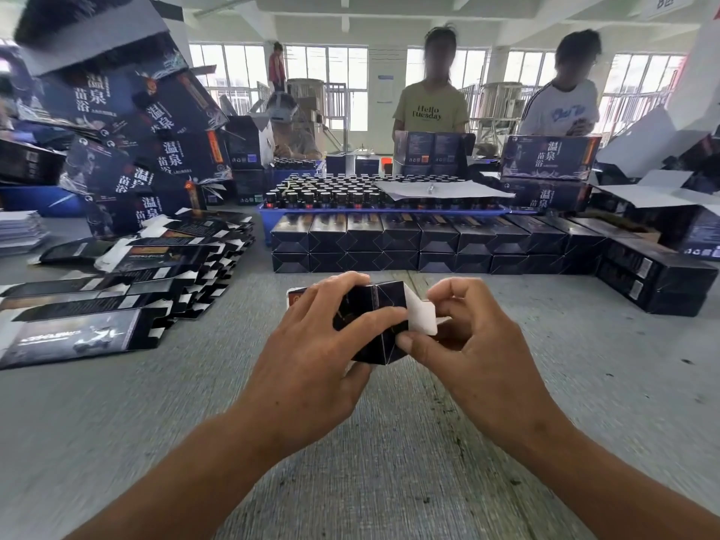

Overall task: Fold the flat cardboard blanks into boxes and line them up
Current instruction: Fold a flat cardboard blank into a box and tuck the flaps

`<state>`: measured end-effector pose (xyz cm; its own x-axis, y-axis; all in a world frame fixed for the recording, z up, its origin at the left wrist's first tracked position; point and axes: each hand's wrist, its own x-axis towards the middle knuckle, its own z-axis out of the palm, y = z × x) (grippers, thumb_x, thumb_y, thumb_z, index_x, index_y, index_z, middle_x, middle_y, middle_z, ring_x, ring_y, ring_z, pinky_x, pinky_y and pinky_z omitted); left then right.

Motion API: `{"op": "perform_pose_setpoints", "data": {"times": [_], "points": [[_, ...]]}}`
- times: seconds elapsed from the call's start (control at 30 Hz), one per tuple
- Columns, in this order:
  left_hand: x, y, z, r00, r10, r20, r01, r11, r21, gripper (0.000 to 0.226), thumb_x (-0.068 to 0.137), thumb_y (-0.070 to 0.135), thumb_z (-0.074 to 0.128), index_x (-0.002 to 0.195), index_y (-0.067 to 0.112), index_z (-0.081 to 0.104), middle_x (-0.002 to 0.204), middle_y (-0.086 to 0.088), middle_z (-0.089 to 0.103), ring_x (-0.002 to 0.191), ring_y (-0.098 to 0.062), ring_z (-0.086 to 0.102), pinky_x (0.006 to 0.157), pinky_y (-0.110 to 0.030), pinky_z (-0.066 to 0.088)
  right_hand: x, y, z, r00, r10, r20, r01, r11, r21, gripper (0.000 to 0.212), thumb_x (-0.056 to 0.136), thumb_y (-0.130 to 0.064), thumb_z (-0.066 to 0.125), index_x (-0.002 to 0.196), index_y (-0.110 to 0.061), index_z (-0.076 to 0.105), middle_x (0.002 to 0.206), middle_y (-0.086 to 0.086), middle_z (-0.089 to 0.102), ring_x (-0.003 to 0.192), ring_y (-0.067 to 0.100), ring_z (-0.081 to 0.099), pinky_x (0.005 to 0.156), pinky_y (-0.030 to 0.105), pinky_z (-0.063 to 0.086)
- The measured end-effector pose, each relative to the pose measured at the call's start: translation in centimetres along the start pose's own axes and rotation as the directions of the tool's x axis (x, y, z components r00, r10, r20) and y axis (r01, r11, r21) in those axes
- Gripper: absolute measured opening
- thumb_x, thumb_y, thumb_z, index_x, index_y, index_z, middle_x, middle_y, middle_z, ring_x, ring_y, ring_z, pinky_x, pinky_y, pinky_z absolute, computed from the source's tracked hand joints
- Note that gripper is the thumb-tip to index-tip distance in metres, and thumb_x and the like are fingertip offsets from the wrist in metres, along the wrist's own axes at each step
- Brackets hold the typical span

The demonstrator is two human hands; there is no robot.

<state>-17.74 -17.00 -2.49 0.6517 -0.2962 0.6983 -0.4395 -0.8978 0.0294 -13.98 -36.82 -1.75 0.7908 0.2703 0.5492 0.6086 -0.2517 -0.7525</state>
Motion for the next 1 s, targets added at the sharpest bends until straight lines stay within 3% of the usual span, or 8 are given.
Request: {"op": "perform_pose_setpoints", "data": {"times": [0.17, 0.3, 0.43, 0.6, 0.83, 1.0], "points": [[0.0, 0.3, -0.1, 0.999, -0.036, -0.039, 0.034, 0.999, -0.042, 0.084, 0.079, 0.024, 0.078, 0.149, 0.033, 0.033, 0.146, -0.003, 0.043, 0.129, -0.025, 0.048, 0.093, -0.046, 0.055, -0.2, -0.3, -0.1, 0.999, -0.006, 0.049, 0.007, 1.0, -0.017, 0.032, 0.084, -0.018, 0.079, 0.103, -0.04, 0.067, 0.097, -0.02, 0.07, 0.09, -0.002, 0.068, 0.071, 0.01, 0.052], [0.1, 0.5, -0.3, 0.996, -0.058, -0.072, 0.054, 0.997, -0.057, 0.089, 0.08, 0.03, 0.07, 0.155, 0.025, 0.024, 0.145, 0.001, 0.042, 0.128, -0.02, 0.046, 0.099, -0.036, 0.048, -0.1, -0.4, -0.1, 0.999, -0.021, 0.046, 0.02, 0.999, 0.024, 0.023, 0.09, -0.019, 0.07, 0.103, -0.038, 0.071, 0.1, -0.025, 0.069, 0.089, -0.003, 0.068, 0.071, 0.007, 0.05], [0.1, 1.0, 0.1, 0.997, -0.056, -0.047, 0.053, 0.997, -0.059, 0.097, 0.076, 0.023, 0.08, 0.156, 0.018, 0.024, 0.146, 0.001, 0.043, 0.129, -0.017, 0.044, 0.1, -0.031, 0.044, 0.3, -0.1, -0.3, 0.997, 0.076, 0.03, -0.079, 0.989, 0.124, 0.017, 0.089, -0.029, 0.073, 0.102, -0.037, 0.067, 0.096, -0.023, 0.071, 0.084, -0.001, 0.07, 0.07, 0.014, 0.055], [0.1, 1.1, 0.3, 0.998, -0.042, -0.036, 0.04, 0.998, -0.049, 0.093, 0.077, 0.022, 0.08, 0.154, 0.014, 0.03, 0.147, -0.001, 0.044, 0.131, -0.018, 0.043, 0.104, -0.031, 0.043, 0.4, -0.2, -0.3, 0.989, 0.124, 0.083, -0.139, 0.965, 0.223, 0.019, 0.086, -0.019, 0.076, 0.101, -0.029, 0.072, 0.093, -0.014, 0.076, 0.088, 0.004, 0.073, 0.077, 0.016, 0.056], [0.2, 1.4, 0.5, 0.999, -0.02, -0.032, 0.019, 0.999, -0.047, 0.086, 0.079, 0.029, 0.071, 0.153, 0.012, 0.032, 0.146, -0.001, 0.045, 0.13, -0.019, 0.045, 0.104, -0.03, 0.042, 0.4, -0.3, -0.2, 0.995, 0.099, 0.012, -0.099, 0.976, 0.194, 0.017, 0.084, -0.011, 0.078, 0.091, -0.025, 0.073, 0.085, -0.012, 0.077, 0.079, 0.005, 0.074, 0.07, 0.013, 0.055], [0.2, 1.3, 0.4, 0.999, -0.031, -0.043, 0.028, 0.997, -0.066, 0.086, 0.079, 0.029, 0.07, 0.154, 0.015, 0.03, 0.147, 0.001, 0.043, 0.132, -0.017, 0.043, 0.106, -0.031, 0.042, 0.5, -0.4, -0.4, 0.994, 0.099, 0.049, -0.106, 0.982, 0.158, 0.016, 0.086, -0.021, 0.076, 0.097, -0.03, 0.072, 0.091, -0.014, 0.076, 0.086, 0.005, 0.073, 0.078, 0.021, 0.059]]}}
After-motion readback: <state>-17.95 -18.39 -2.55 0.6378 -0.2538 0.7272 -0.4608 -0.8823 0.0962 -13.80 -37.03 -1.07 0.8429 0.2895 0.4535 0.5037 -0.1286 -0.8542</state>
